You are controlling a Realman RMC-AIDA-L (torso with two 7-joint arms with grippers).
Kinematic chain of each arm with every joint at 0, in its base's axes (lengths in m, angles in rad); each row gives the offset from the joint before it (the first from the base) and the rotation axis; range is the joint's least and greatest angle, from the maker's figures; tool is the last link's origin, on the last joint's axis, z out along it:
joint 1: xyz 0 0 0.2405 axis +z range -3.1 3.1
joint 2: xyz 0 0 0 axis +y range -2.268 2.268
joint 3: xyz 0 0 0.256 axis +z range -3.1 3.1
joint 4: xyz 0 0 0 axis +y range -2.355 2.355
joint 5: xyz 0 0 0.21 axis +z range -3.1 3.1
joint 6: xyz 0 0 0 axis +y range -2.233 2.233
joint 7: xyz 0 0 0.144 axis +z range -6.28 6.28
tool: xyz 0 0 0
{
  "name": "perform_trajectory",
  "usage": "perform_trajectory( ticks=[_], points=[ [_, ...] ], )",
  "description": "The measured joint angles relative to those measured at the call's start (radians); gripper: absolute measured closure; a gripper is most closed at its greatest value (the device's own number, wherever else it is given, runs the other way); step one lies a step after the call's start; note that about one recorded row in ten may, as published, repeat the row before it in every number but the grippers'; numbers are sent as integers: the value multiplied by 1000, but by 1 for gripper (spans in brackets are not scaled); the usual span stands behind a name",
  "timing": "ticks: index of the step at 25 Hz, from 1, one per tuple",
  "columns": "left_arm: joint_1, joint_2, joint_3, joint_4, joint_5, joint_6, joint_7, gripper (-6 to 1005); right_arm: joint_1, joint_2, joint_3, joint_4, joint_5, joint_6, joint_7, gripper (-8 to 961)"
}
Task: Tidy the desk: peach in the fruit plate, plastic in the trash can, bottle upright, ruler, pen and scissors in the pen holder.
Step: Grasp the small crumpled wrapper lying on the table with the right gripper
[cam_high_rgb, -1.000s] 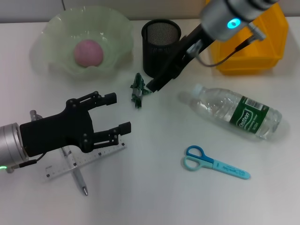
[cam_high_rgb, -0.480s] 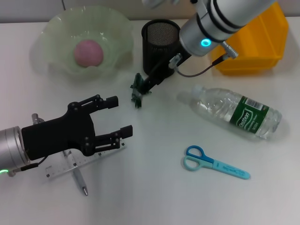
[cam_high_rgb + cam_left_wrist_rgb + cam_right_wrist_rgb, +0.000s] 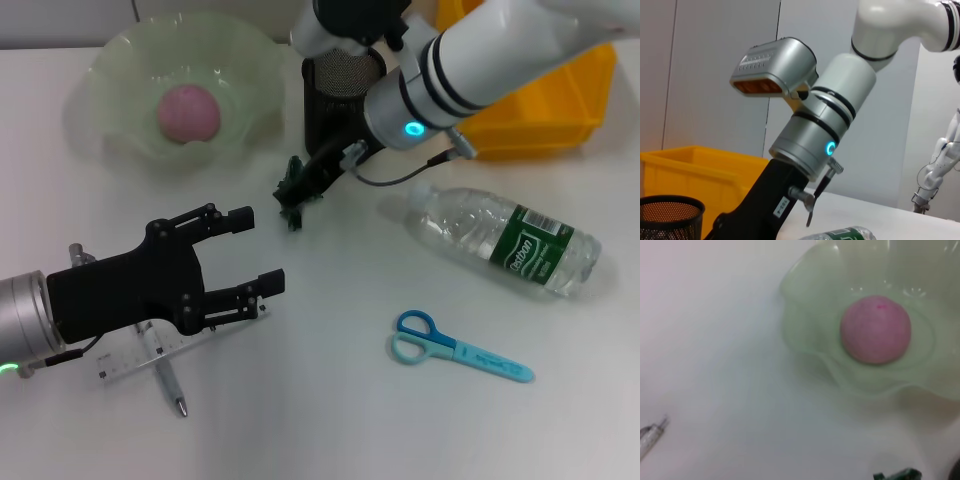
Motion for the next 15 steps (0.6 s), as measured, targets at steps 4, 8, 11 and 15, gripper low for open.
perform_trajectory(
  ticks=[4, 8, 11, 15],
  points=[
    [0, 0, 0, 1, 0, 1, -1, 180, -19, 0, -82, -1, 77, 71, -12, 272],
    [0, -3, 0, 5, 0, 3, -3, 180, -36, 0, -146, 0, 125, 121, -19, 276],
    [-2, -4, 0, 4, 0, 6, -5, 180, -40, 0, -178, 4, 144, 138, -19, 279],
    [-4, -5, 0, 5, 0, 12, -5, 180, -47, 0, -182, 4, 149, 142, -19, 282]
  ],
)
